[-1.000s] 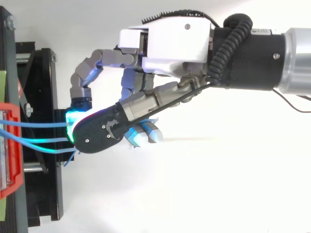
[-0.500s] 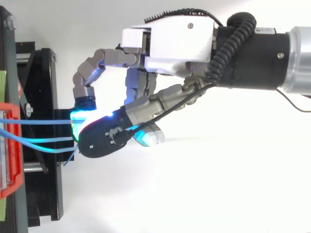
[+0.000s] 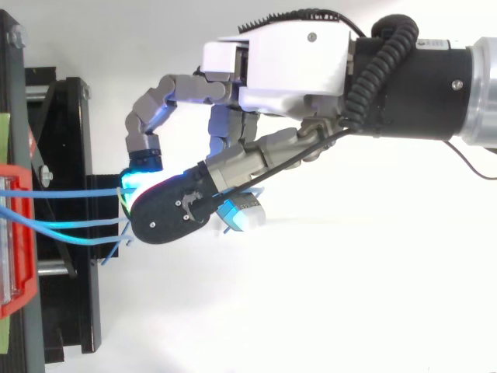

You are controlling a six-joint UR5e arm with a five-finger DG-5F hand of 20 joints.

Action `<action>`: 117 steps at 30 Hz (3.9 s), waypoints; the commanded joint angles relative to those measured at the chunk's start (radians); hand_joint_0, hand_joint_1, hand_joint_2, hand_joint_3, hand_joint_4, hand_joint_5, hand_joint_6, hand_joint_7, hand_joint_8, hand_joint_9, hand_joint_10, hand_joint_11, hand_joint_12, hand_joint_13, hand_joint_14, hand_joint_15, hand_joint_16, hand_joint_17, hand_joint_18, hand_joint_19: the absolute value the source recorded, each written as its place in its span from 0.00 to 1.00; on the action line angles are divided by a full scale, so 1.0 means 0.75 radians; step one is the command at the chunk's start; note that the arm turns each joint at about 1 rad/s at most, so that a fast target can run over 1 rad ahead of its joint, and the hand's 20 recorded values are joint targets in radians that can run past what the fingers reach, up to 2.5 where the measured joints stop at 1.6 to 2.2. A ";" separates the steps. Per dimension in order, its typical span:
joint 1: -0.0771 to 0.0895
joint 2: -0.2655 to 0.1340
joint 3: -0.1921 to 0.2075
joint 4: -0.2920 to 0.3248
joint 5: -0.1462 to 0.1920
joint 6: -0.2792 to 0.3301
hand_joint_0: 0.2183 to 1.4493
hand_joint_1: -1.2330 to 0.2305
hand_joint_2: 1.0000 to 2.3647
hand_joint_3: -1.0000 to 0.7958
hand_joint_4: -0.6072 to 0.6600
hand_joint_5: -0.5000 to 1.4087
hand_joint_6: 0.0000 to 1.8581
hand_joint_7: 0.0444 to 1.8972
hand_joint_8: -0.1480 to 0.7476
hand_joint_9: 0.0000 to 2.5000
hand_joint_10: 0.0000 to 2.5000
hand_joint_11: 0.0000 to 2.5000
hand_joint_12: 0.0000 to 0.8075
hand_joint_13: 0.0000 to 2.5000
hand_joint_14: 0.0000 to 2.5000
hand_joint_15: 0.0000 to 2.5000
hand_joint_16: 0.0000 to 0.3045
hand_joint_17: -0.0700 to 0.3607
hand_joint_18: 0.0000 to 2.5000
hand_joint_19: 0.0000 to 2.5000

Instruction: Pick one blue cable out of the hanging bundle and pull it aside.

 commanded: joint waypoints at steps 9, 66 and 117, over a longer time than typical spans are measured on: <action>-0.003 0.001 0.000 -0.003 -0.004 -0.007 0.28 0.45 0.01 0.39 0.45 0.22 0.48 0.53 0.43 0.59 0.01 0.37 0.34 0.56 0.01 0.37 0.15 0.41 0.37 0.25; -0.040 0.007 -0.207 0.220 0.000 -0.113 0.28 0.42 0.08 0.48 0.38 0.24 0.48 0.55 0.49 0.54 0.01 0.33 0.45 0.51 0.01 0.31 0.21 0.49 0.42 0.20; -0.023 0.005 -0.460 0.721 0.002 -0.128 0.30 0.45 0.03 0.47 0.42 0.23 0.50 0.50 0.51 0.48 0.01 0.36 0.47 0.45 0.01 0.31 0.20 0.48 0.40 0.20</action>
